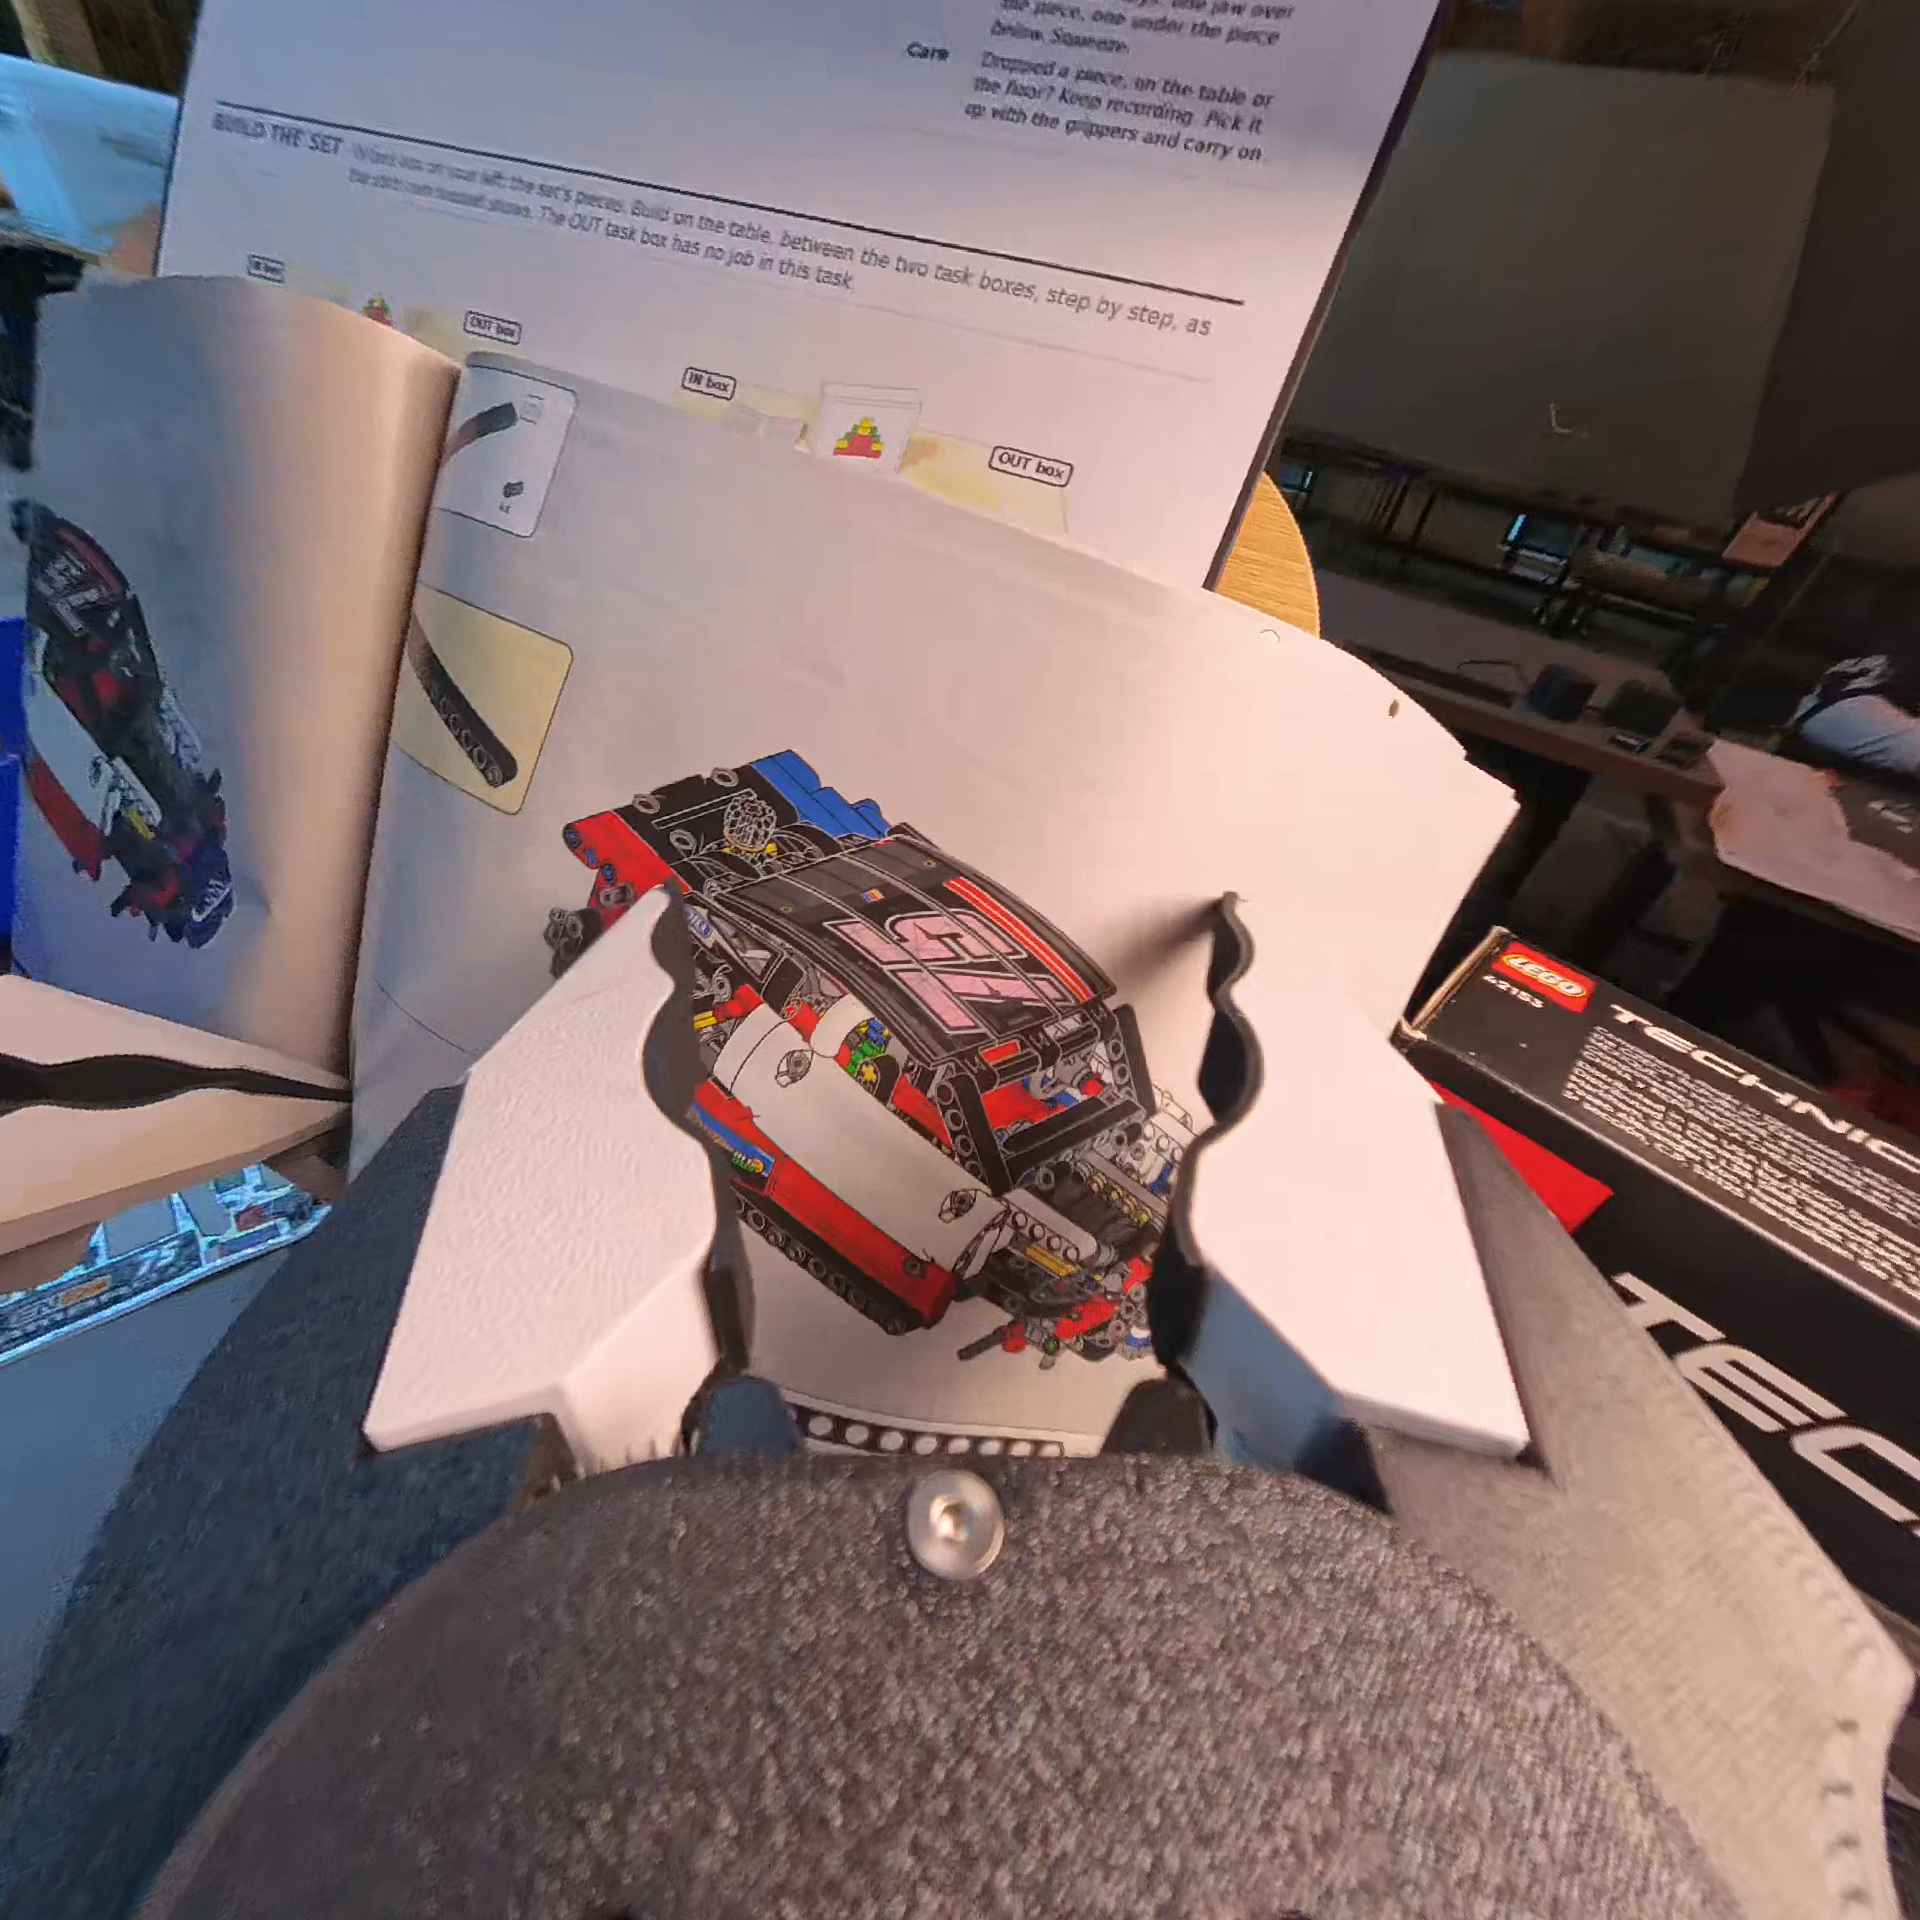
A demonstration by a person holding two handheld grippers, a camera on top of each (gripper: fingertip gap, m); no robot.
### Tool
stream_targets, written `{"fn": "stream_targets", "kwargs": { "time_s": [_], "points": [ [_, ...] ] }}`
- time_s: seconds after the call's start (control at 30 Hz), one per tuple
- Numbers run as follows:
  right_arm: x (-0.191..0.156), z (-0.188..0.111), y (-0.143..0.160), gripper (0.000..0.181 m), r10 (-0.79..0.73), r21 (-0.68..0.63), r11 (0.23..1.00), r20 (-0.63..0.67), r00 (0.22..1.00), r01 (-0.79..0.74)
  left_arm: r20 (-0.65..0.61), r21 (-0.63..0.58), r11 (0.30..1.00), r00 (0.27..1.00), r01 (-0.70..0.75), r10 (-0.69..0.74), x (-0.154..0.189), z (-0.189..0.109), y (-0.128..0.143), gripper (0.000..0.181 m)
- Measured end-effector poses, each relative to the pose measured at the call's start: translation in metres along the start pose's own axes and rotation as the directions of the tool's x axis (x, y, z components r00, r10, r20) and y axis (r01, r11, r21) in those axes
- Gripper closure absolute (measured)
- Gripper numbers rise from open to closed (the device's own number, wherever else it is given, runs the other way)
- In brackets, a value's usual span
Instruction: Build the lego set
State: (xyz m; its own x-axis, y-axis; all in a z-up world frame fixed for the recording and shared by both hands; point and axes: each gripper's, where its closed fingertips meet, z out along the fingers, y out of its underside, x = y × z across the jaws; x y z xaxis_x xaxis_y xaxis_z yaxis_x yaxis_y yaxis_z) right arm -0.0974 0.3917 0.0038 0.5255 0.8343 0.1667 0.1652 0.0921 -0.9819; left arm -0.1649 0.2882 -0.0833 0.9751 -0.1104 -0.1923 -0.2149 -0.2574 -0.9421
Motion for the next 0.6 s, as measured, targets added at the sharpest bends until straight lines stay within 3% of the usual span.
{"fn": "stream_targets", "kwargs": {
  "time_s": [0.07, 0.13, 0.3, 0.37, 0.4, 0.43, 0.53, 0.6],
  "points": [
    [-0.005, -0.010, -0.001, 0.129, -0.081, 0.021, 0.996, -0.024, 0.996, 0.082, 0.003, -0.001, 1.000, 1.000, -0.004, 0.004, 0.000, 0.001, 0.000, 0.181],
    [-0.007, -0.016, -0.002, 0.133, -0.163, 0.024, 0.986, -0.050, 0.985, 0.165, 0.006, -0.002, 1.000, 1.000, -0.003, 0.003, 0.001, 0.001, 0.000, 0.181],
    [0.026, 0.001, -0.005, 0.056, 0.018, -0.011, 1.000, -0.043, 0.999, -0.019, 0.005, -0.003, 1.000, 1.000, 0.005, -0.005, 0.001, 0.001, 0.000, 0.181],
    [0.025, 0.012, 0.004, 0.050, 0.125, -0.073, 0.990, 0.040, 0.991, -0.122, 0.007, -0.001, 1.000, 1.000, 0.008, -0.008, 0.001, 0.001, 0.000, 0.181],
    [0.022, 0.014, 0.005, 0.053, 0.131, -0.083, 0.989, 0.059, 0.990, -0.126, 0.005, -0.001, 1.000, 1.000, 0.008, -0.008, 0.001, 0.001, 0.000, 0.181],
    [0.015, 0.012, 0.004, 0.068, 0.100, -0.084, 0.992, 0.080, 0.992, -0.093, 0.000, -0.001, 1.000, 1.000, 0.008, -0.008, 0.001, 0.001, 0.000, 0.181],
    [0.010, 0.003, 0.003, 0.087, 0.039, -0.049, 0.998, 0.041, 0.998, -0.037, -0.013, 0.010, 1.000, 1.000, -0.001, 0.002, 0.001, 0.001, 0.000, 0.181],
    [0.011, -0.007, 0.004, 0.112, 0.019, -0.040, 0.999, 0.024, 1.000, -0.018, -0.016, 0.014, 1.000, 1.000, -0.003, 0.003, 0.001, 0.001, 0.000, 0.181]
  ]
}}
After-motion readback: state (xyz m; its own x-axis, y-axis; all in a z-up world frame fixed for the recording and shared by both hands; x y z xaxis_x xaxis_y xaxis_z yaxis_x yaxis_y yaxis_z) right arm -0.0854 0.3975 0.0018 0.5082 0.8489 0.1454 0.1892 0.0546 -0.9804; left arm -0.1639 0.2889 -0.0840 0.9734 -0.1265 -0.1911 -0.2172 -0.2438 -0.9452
